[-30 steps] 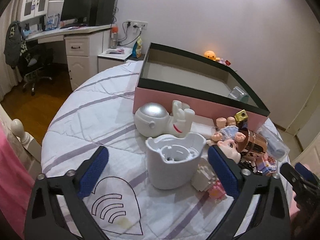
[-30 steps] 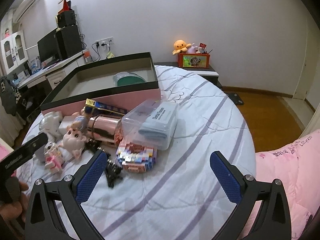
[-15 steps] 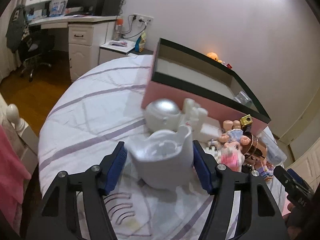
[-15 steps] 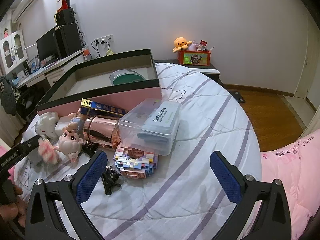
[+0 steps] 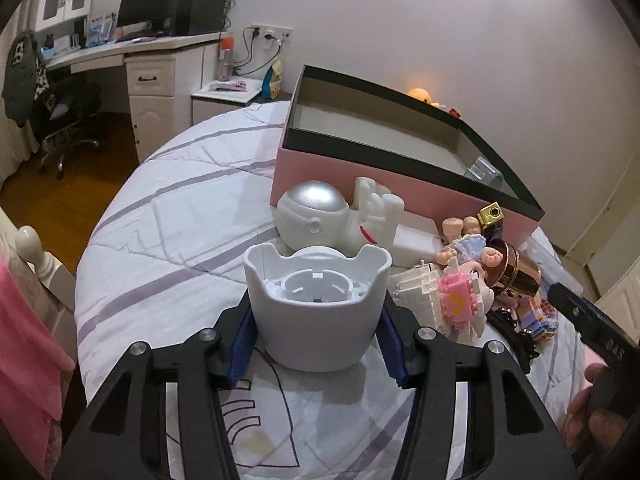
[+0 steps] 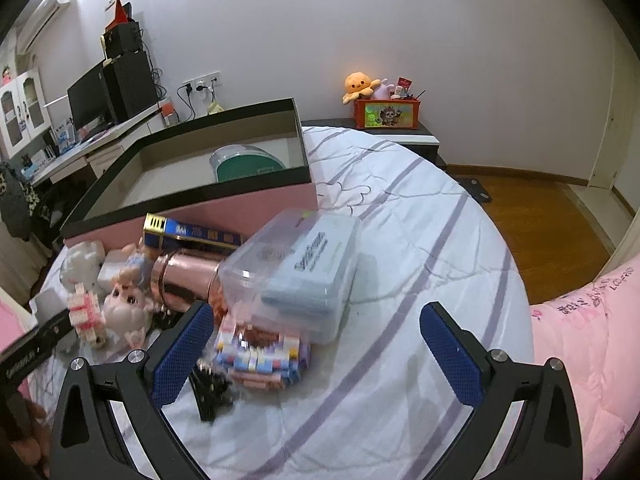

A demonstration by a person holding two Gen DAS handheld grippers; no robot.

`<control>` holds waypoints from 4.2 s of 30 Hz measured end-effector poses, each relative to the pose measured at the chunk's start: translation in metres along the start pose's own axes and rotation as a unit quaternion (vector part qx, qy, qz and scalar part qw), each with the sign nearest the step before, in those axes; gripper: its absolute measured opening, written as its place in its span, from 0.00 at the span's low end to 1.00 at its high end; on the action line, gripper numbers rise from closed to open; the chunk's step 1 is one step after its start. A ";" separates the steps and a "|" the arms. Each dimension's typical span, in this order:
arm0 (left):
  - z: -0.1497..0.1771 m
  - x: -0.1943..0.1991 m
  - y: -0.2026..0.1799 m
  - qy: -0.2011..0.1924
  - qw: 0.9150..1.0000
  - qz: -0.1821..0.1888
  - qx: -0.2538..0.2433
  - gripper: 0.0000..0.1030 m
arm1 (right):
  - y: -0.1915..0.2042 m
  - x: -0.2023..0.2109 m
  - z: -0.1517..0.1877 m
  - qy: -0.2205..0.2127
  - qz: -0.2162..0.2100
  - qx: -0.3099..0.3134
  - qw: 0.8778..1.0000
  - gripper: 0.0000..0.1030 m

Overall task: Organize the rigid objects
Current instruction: 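Grasp the white cup holder with the left tool while the right tool grasps the Dental Flossers box, then lower the cup holder and flosser box into the pink box and release, then withdraw both tools from the box back over the table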

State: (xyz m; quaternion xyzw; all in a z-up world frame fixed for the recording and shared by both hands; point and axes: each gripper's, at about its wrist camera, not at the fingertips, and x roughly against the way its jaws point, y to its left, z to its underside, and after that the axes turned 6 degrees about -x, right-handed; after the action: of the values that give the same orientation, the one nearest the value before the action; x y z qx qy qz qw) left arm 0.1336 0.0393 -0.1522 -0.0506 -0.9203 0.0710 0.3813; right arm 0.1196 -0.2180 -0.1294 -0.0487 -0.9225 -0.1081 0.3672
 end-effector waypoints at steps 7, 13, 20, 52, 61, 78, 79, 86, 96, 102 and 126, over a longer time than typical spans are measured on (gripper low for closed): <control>0.004 0.007 0.001 -0.007 1.000 -0.009 -0.004 0.52 | 0.002 -0.017 -0.014 0.004 -0.013 -0.009 1.000 0.91; 0.006 0.008 0.002 -0.006 1.000 -0.010 -0.004 0.52 | 0.002 -0.020 -0.020 0.019 -0.003 -0.014 1.000 0.64; 0.007 0.011 -0.001 -0.007 1.000 -0.013 -0.017 0.52 | -0.006 -0.030 -0.015 0.030 -0.017 -0.025 0.999 0.59; -0.075 0.077 -0.028 -0.107 0.991 -0.010 -0.082 0.52 | 0.043 0.061 -0.062 -0.057 -0.122 0.053 0.990 0.59; -0.150 0.030 -0.036 -0.103 0.991 0.010 -0.083 0.52 | 0.071 0.016 -0.125 -0.041 -0.124 0.084 0.988 0.59; -0.197 -0.113 -0.051 0.016 0.996 0.014 -0.084 0.52 | 0.088 -0.115 -0.161 0.077 -0.093 0.074 0.990 0.60; -0.197 -0.117 -0.052 0.023 0.996 0.013 -0.084 0.53 | 0.088 -0.119 -0.161 0.083 -0.090 0.076 0.990 0.60; -0.190 -0.094 -0.048 -0.002 0.996 -0.017 -0.084 0.97 | 0.079 -0.116 -0.157 0.088 -0.095 0.054 0.990 0.87; -0.157 -0.006 -0.040 -0.066 0.994 -0.014 -0.082 1.00 | 0.063 -0.055 -0.139 0.035 -0.107 0.026 0.993 1.00; -0.125 0.048 -0.042 -0.092 0.993 -0.005 -0.076 1.00 | 0.059 -0.003 -0.114 0.001 -0.119 0.023 0.993 1.00; -0.028 0.153 -0.059 -0.127 0.990 -0.023 -0.065 1.00 | 0.028 0.147 -0.014 -0.123 -0.063 0.017 0.990 1.00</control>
State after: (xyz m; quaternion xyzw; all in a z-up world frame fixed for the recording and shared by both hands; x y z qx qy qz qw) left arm 0.0430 0.0064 -0.0163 -0.0452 -0.9647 0.0078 0.2592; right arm 0.0273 -0.1926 -0.0142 0.0027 -0.9637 -0.1090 0.2437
